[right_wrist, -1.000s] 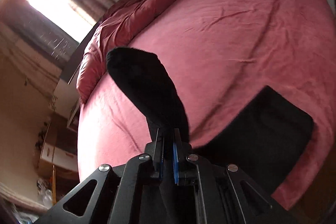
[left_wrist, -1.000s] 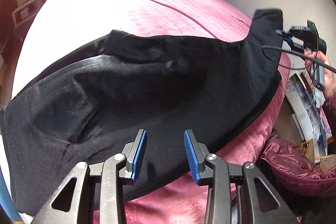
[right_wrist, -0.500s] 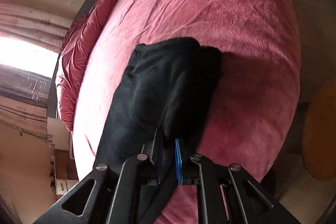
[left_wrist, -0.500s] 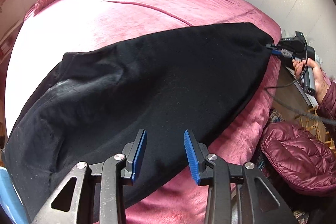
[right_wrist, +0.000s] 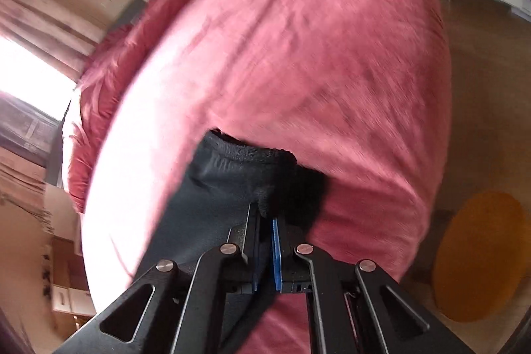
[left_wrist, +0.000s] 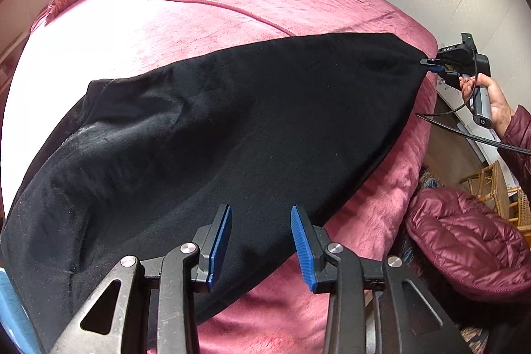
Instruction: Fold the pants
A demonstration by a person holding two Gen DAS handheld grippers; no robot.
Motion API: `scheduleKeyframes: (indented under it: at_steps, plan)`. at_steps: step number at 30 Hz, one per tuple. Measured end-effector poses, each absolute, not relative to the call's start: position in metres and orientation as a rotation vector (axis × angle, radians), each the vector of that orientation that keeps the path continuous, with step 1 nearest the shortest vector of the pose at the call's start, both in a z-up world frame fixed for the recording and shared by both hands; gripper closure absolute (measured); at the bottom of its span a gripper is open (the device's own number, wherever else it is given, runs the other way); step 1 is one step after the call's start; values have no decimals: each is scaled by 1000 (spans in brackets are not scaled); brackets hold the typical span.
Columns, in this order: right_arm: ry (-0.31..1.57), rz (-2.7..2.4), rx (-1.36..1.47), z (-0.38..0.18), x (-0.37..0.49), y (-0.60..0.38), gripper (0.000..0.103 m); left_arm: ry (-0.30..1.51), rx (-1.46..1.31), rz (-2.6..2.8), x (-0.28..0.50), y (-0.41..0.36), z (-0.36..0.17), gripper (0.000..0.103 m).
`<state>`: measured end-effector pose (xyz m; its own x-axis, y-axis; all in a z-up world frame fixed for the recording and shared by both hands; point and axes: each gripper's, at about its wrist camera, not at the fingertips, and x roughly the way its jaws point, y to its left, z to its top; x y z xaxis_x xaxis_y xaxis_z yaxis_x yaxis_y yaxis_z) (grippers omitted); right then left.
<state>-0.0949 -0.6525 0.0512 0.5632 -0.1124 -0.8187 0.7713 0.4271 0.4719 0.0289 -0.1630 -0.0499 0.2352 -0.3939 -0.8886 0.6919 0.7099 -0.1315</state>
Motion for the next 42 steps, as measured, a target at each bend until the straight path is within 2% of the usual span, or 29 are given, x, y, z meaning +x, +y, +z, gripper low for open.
scheduleKeyframes:
  at_steps: [3, 5, 7, 8, 13, 19, 21, 22, 24, 25, 27, 34, 40, 41, 42]
  plan:
    - [802, -611, 1008, 45, -99, -652, 90, 1115, 346, -779, 23, -156, -53, 59]
    - [789, -593, 1012, 52, -104, -648, 74, 1122, 355, -799, 18, -153, -55, 54]
    - [795, -545, 1004, 60, -105, -637, 65, 1120, 363, -817, 12, -150, -58, 54]
    - [804, -502, 999, 64, -104, -628, 64, 1120, 364, -826, 10, -149, -60, 53]
    - [899, -240, 1008, 62, -89, -560, 64, 1117, 354, -826, 5, -148, -70, 53]
    - [1031, -147, 1050, 27, -72, -500, 64, 1127, 283, -813, 10, -143, -78, 56]
    - [1036, -154, 1068, 19, -75, -493, 64, 1121, 256, -809, 13, -137, -77, 71]
    - [1040, -159, 1071, 17, -72, -491, 65, 1122, 239, -807, 15, -135, -77, 74]
    - [1038, -180, 1055, 20, -72, -489, 79, 1121, 218, -798, 18, -130, -78, 92]
    - [1037, -183, 1041, 20, -67, -486, 90, 1117, 215, -790, 19, -128, -78, 95]
    - [1042, -190, 998, 24, -63, -483, 93, 1112, 195, -787, 21, -124, -77, 102]
    - [1022, -176, 883, 52, -68, -481, 95, 1071, 159, -842, 14, -100, -57, 103]
    - [1098, -228, 902, 23, -64, -482, 95, 1150, 109, -835, 16, -88, -65, 103]
    - [1101, -226, 905, 20, -63, -482, 95, 1153, 99, -824, 16, -84, -64, 101]
    - [1107, -221, 891, 21, -61, -482, 93, 1152, 79, -812, 16, -77, -60, 94]
